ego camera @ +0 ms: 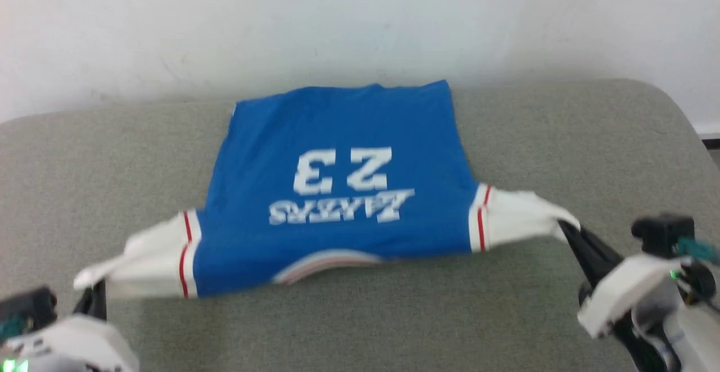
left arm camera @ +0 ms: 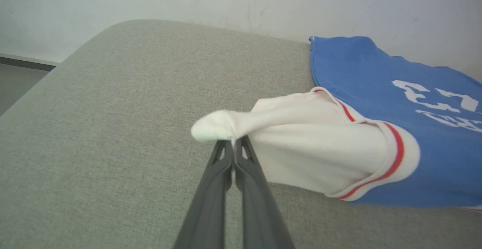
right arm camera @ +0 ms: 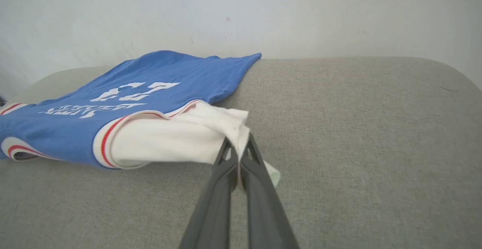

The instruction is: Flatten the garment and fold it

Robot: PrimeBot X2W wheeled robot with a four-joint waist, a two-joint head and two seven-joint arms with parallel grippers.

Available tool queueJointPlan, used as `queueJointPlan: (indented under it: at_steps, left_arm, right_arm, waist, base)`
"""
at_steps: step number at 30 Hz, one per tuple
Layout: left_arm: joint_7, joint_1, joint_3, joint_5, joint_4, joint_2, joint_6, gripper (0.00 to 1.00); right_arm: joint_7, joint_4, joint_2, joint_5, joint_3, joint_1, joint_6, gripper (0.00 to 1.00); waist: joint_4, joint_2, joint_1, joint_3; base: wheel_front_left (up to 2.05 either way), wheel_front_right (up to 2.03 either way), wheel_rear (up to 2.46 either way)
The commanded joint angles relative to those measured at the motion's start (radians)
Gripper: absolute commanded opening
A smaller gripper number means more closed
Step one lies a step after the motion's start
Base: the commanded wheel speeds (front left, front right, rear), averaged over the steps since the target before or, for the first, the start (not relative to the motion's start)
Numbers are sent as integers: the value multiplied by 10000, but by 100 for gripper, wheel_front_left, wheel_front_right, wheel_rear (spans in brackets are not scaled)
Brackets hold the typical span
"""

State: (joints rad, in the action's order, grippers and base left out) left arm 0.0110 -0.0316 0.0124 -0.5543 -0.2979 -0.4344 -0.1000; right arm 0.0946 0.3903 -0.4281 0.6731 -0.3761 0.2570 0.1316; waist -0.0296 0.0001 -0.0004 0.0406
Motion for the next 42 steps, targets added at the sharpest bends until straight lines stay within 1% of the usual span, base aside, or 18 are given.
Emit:
queueJointPlan:
  at_steps: [1,5,7,10,12,15,17,19,21,22,23,24,27,29,31,33,37,42]
  left_arm:
    - [-259,575,-169,-69,618,-86,-320,0]
    - [-1510,2681,-496,-177,3408,-170,-1329,0]
    - [-2044,3479,-575,-175,4443,-222,-1700,0]
    - [-2766,4436,-570,-33,5496,-381,-2133,0]
    - [-3141,4932,-561,-78,5930,-381,-2319,0]
    - [-3563,5510,-499,-218,6223,-315,-2480,0]
    - [-3754,5749,-430,-339,6221,-217,-2546,0]
    - [-3853,5869,-323,-418,6175,-134,-2549,0]
    - [-3807,5844,-263,-417,6176,-63,-2561,0]
    - [-3756,5810,-238,-429,6182,-11,-2558,0]
    - [-3697,5777,-224,-422,6183,25,-2559,0]
    - [-3608,5733,-218,-407,6190,64,-2559,0]
    - [-3343,5546,-161,-359,6221,171,-2516,0]
    - [-3128,5357,-118,-328,6266,271,-2487,0]
    - [-2934,5145,-22,-258,6303,338,-2429,0]
    - [-2744,4903,68,-198,6356,417,-2380,0]
    - [-2420,4339,263,-37,6489,512,-2272,0]
    - [-2035,3500,572,169,6537,662,-2111,0]
  right_arm:
    - [-149,-282,12,-182,289,-443,-9,0]
    - [-1219,-1772,437,-837,1460,-2213,-9,0]
    - [-1903,-2488,749,-1148,2054,-3099,-9,0]
    - [-2914,-3504,1335,-1551,2841,-4357,-9,0]
    - [-3498,-4121,1747,-1738,3274,-5058,-9,0]
    - [-4362,-4727,2240,-2058,3704,-5925,-9,0]
    - [-4875,-4896,2492,-2294,3884,-6376,-9,0]
    - [-5348,-4931,2638,-2773,4009,-6736,-9,0]
    - [-5814,-4884,2890,-2990,3944,-6992,-9,0]
    - [-5905,-4933,2965,-3043,3890,-7029,-9,27]
    - [-5932,-5008,3030,-3031,3849,-7023,-9,77]
    - [-5871,-5149,3057,-3017,3820,-6969,-9,100]
    - [-4998,-5747,3022,-3192,4078,-6520,-9,100]
    - [-4213,-6086,3118,-3350,4414,-6087,-9,100]
    - [-3679,-6153,3206,-3464,4690,-5610,-9,100]
    - [-3437,-5871,3314,-3442,4929,-4943,-9,100]
    - [-3312,-4469,3311,-3260,5307,-2905,-9,100]
    - [-3411,-1702,2856,-2709,5436,336,-9,100]
  waist:
    - [39,-1,4,-192]
    - [98,-1,4,-232]
    - [139,-1,4,-242]
    - [193,-1,4,-274]
    - [216,-1,4,-293]
    - [245,-1,4,-317]
    - [281,-1,4,-333]
    - [341,-1,4,-344]
    - [420,-1,4,-347]
    - [453,-1,4,-342]
    - [477,-1,4,-334]
    - [510,-1,4,-322]
    - [650,-1,4,-249]
    - [800,-1,4,-185]
    - [1005,-1,4,-65]
    - [1197,-1,4,145]
    - [1609,-1,4,804]
    - [2115,-1,4,1726]
  base:
    - [0,0,0]
    - [0,0,0]
    - [0,0,0]
    - [0,0,0]
    - [0,0,0]
    - [0,0,0]
    - [0,0,0]
    - [0,0,0]
    - [0,0,0]
    - [0,0,0]
    - [0,0,0]
    - [0,0,0]
    - [0,0,0]
    - [0,0,0]
    - [0,0,0]
    - [0,0,0]
    - [0,0,0]
    - [0,0,0]
